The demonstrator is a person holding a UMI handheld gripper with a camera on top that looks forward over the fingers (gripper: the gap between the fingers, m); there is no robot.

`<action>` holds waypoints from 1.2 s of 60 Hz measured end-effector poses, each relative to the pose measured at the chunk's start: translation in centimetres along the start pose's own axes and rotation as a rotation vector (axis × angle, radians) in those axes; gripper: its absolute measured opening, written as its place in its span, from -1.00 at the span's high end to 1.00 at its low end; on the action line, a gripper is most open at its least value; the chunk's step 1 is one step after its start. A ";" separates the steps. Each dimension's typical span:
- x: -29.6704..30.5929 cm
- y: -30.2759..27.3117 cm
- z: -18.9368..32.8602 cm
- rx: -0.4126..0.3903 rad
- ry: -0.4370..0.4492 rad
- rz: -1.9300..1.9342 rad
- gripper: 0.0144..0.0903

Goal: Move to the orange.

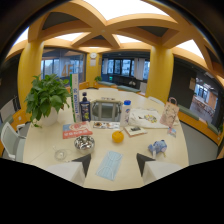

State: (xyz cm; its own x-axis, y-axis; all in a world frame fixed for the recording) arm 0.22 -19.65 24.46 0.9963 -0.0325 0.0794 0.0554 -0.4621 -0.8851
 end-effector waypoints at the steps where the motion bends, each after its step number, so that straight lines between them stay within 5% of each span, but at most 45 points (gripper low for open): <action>1: -0.1 0.0 -1.1 -0.003 0.001 -0.001 -0.90; 25: 1.7 2.5 3.7 -0.075 0.010 -0.019 -0.89; 54: 3.4 3.1 25.4 -0.189 -0.061 -0.025 -0.88; 72: 3.1 5.7 30.5 -0.282 -0.099 0.001 -0.90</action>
State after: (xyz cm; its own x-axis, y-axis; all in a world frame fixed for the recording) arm 5.56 4.64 5.71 0.9987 0.0473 0.0212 0.0480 -0.6905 -0.7217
